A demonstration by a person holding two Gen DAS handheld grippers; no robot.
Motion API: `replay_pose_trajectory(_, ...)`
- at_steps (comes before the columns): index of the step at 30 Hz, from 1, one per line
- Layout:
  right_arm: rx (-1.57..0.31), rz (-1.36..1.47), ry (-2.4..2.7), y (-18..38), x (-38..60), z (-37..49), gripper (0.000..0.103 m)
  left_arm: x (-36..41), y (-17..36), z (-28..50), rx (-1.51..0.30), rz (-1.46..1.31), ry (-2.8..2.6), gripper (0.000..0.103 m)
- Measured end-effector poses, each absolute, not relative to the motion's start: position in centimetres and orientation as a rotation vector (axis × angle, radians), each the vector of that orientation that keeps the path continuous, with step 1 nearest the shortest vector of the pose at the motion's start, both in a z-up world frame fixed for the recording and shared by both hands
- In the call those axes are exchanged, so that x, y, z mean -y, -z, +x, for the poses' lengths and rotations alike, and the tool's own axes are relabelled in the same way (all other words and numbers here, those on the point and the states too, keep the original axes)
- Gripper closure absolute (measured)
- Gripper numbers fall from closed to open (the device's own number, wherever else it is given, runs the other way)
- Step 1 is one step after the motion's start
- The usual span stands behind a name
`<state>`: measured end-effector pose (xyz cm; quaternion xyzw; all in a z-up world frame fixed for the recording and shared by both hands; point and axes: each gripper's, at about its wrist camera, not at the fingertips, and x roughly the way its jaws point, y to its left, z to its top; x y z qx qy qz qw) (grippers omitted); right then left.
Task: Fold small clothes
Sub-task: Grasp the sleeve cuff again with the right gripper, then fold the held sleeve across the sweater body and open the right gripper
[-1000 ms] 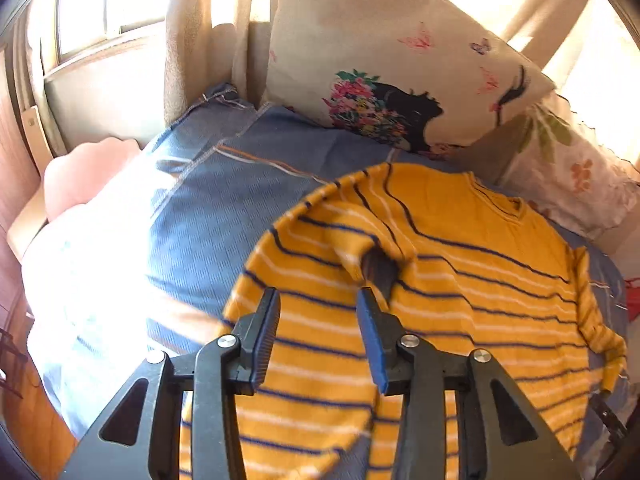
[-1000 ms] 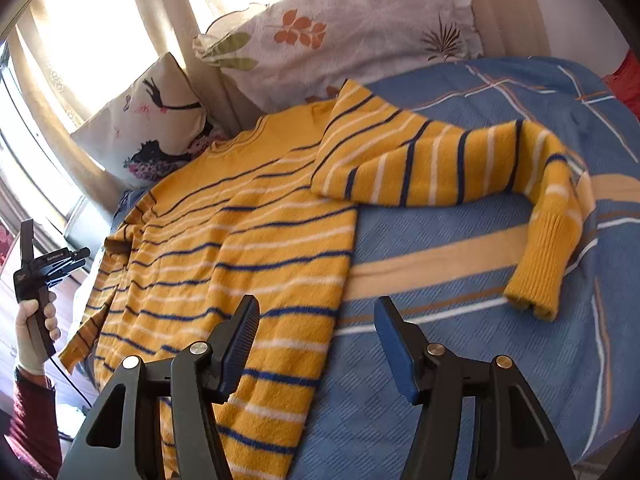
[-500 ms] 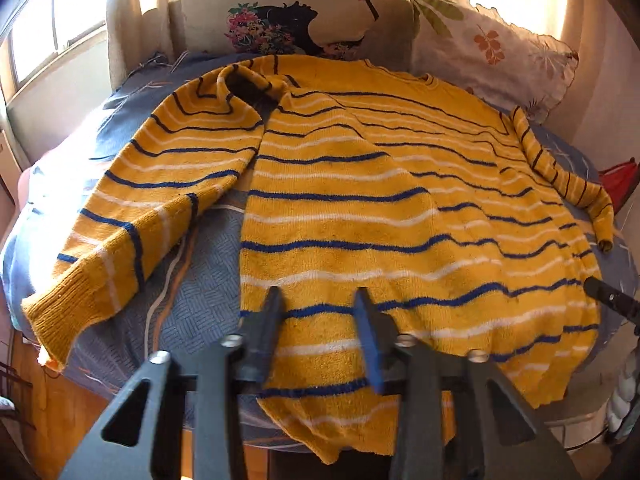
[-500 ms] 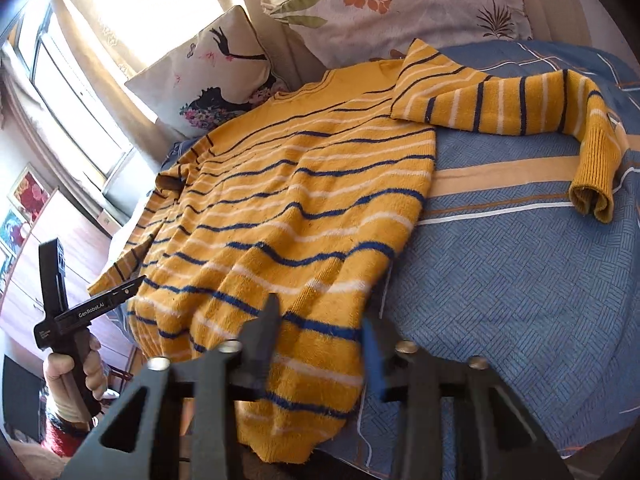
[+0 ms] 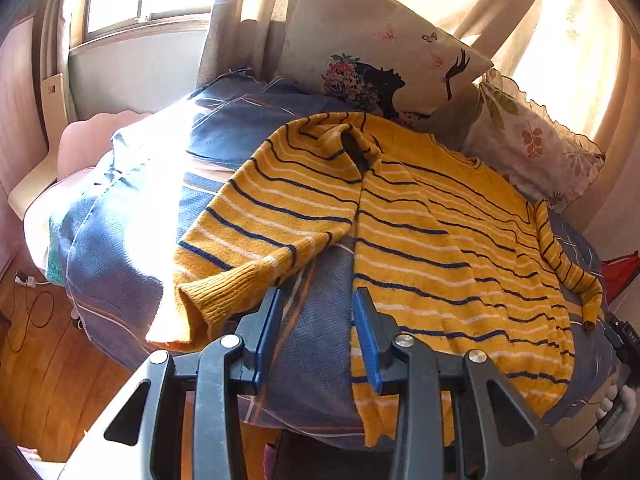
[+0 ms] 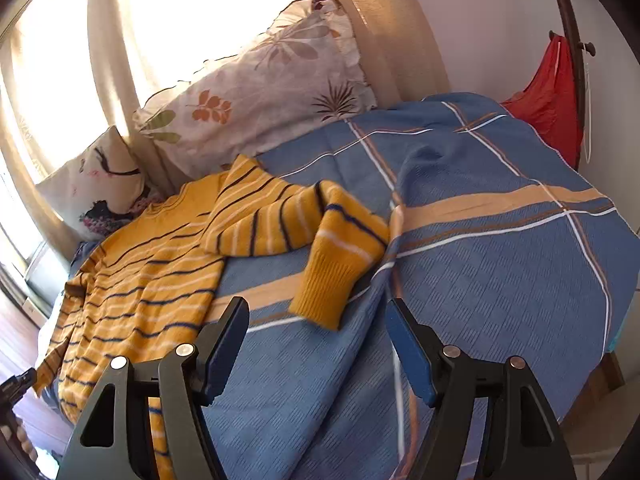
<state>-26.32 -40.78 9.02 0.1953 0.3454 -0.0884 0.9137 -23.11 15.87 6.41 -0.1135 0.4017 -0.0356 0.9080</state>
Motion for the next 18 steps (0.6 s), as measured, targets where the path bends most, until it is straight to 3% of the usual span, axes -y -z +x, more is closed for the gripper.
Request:
replay_pose_trajectory(4, -0.742, 0.398, 0.184, -7.7, 41.2, -23.3, 0.030, -12.8, -6.4, -22.0, -0.833, -0.199, 0.146, 0.067)
replay_pose_trajectory(5, -0.766, 0.397, 0.168, -7.2, 41.1, -22.7, 0.063, -12.2, -6.4, -21.7, -0.834, -0.190, 0.157, 0.067)
replay_pose_trajectory(6, -0.794, 0.389, 0.152, -6.7, 41.2, -21.9, 0.088, -11.6, -6.5, -21.4, -0.836, -0.182, 0.167, 0.067)
replay_pose_trajectory(18, -0.681, 0.198, 0.626, -13.7, 52.3, -21.6, 0.092, -10.2, -7.1, -19.0, -0.822, -0.186, 0.212, 0.066)
